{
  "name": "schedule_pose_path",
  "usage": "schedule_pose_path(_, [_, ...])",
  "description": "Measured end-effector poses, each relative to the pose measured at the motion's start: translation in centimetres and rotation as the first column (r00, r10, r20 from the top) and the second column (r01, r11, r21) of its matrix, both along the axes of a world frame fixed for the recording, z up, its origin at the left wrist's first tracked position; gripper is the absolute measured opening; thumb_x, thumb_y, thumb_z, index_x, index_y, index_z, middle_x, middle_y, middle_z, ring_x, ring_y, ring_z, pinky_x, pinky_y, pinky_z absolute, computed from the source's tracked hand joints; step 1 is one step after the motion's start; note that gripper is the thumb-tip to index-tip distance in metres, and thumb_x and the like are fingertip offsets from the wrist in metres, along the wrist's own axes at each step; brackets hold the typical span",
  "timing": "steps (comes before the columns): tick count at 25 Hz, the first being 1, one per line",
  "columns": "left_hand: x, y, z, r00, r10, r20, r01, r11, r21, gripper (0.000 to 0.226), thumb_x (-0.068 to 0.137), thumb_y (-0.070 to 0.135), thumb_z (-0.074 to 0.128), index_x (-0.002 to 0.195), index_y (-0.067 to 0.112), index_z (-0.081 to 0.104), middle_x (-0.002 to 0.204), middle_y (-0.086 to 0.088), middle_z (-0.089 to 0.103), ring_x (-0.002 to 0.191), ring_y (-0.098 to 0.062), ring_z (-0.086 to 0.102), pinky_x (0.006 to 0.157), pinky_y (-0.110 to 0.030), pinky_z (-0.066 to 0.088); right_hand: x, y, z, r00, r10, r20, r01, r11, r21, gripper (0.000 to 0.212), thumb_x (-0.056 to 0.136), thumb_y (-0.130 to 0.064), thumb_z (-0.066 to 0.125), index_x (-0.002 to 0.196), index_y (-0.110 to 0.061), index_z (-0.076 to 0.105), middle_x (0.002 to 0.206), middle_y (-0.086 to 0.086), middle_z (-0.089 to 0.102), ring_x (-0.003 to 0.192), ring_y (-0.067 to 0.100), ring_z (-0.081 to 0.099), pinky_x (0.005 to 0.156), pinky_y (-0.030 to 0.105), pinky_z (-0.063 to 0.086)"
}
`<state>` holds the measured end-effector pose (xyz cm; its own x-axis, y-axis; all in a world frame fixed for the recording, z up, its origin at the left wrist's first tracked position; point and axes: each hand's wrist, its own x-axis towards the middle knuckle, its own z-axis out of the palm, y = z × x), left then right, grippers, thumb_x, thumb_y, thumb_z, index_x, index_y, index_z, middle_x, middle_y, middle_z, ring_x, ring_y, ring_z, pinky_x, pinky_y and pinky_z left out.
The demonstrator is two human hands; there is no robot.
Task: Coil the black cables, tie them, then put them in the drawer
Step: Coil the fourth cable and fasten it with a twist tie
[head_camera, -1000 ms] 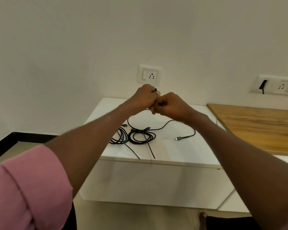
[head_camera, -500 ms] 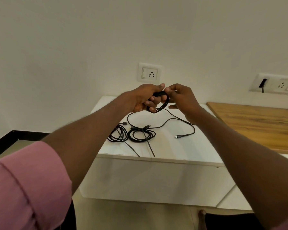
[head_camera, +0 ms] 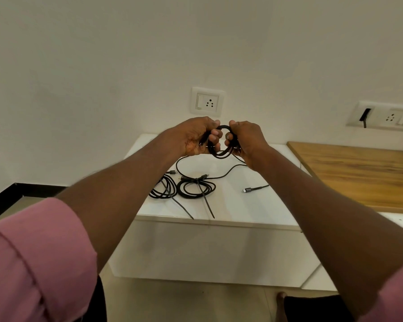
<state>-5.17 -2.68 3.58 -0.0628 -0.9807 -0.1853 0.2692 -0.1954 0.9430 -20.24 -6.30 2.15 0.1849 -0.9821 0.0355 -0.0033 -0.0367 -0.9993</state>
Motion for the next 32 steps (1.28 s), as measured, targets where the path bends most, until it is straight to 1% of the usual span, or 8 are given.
schedule_pose_path(5, [-1.3,0.0,-0.8,0.999,-0.029,0.045,0.029,1.0,0.0,0.013,0.106,0.012,0.055,0.093,0.012,0.055,0.073,-0.005,0.062,0.062,-0.014,0.061,0.077,-0.04,0.061,-2.0,-0.4,-0.8,0.991,-0.027,-0.132,0.007,0.988,-0.151,0.017,0.105,-0.022,0.059,0.107,-0.006,0.064,0.072,0.005,0.06,0.061,0.014,0.057,0.052,0.019,0.051])
schedule_pose_path(7, [-2.4,-0.1,-1.1,0.996,-0.03,0.084,0.029,0.999,0.016,0.017,0.105,0.003,0.052,0.089,0.008,0.058,0.071,-0.008,0.063,0.062,-0.015,0.064,0.086,-0.041,0.059,-3.6,-0.7,-1.1,0.982,0.041,-0.185,-0.062,0.992,-0.107,0.022,0.104,-0.026,0.062,0.107,-0.005,0.067,0.075,0.007,0.066,0.064,0.014,0.064,0.062,0.026,0.055])
schedule_pose_path(9, [-3.5,-0.4,-1.5,0.994,-0.014,0.112,0.011,0.999,0.031,0.017,0.103,-0.002,0.051,0.089,0.003,0.058,0.069,-0.01,0.063,0.061,-0.017,0.066,0.09,-0.043,0.06,-5.5,-1.3,-1.9,0.932,-0.041,-0.361,-0.013,0.989,-0.146,0.032,0.103,-0.033,0.061,0.101,-0.003,0.069,0.081,0.006,0.073,0.071,0.016,0.069,0.072,0.034,0.054])
schedule_pose_path(12, [-5.3,-0.9,-2.0,0.986,0.029,0.162,-0.035,0.999,0.034,0.013,0.101,-0.003,0.053,0.09,0.001,0.058,0.073,-0.013,0.065,0.062,-0.022,0.068,0.086,-0.045,0.061,-9.6,-2.3,-3.3,0.68,-0.346,-0.647,0.145,0.928,-0.344,0.03,0.097,-0.031,0.063,0.09,-0.004,0.074,0.084,0.009,0.076,0.081,0.027,0.071,0.078,0.037,0.056])
schedule_pose_path(17, [-7.2,-1.2,-2.5,0.979,0.038,0.202,-0.041,0.999,0.012,0.014,0.101,-0.005,0.052,0.089,0.002,0.057,0.076,-0.014,0.066,0.06,-0.023,0.069,0.08,-0.044,0.062,-16.8,-2.6,-4.9,0.218,-0.405,-0.888,0.2,0.909,-0.366,0.013,0.087,-0.012,0.061,0.095,-0.008,0.07,0.093,0.015,0.066,0.087,0.039,0.064,0.07,0.033,0.048])
schedule_pose_path(23, [-9.1,-1.8,-3.3,0.979,0.04,0.199,-0.042,0.999,0.004,0.017,0.101,-0.006,0.053,0.086,0.002,0.057,0.076,-0.016,0.066,0.059,-0.025,0.069,0.082,-0.044,0.061,-20.0,-3.3,-5.9,0.167,-0.348,-0.922,0.219,0.925,-0.309,0.018,0.084,-0.02,0.072,0.1,-0.012,0.071,0.1,0.014,0.069,0.089,0.036,0.067,0.072,0.033,0.052])
schedule_pose_path(26, [-10.1,-2.2,-3.8,0.977,0.018,0.211,-0.017,1.0,-0.008,0.017,0.101,-0.005,0.055,0.086,0.003,0.058,0.077,-0.016,0.067,0.062,-0.026,0.07,0.076,-0.042,0.062,-19.8,-3.2,-6.2,0.075,-0.325,-0.943,0.143,0.939,-0.313,0.024,0.088,-0.029,0.074,0.106,-0.014,0.07,0.109,0.013,0.068,0.101,0.037,0.066,0.077,0.035,0.05])
schedule_pose_path(32, [-10.8,-2.5,-4.4,0.981,0.019,0.193,-0.016,1.0,-0.014,0.02,0.099,-0.005,0.059,0.083,0.007,0.056,0.073,-0.016,0.068,0.056,-0.026,0.071,0.071,-0.042,0.063,-19.4,-3.4,-6.5,0.029,-0.333,-0.942,0.107,0.938,-0.329,0.025,0.088,-0.014,0.066,0.112,-0.012,0.07,0.115,0.014,0.064,0.104,0.038,0.065,0.081,0.039,0.053])
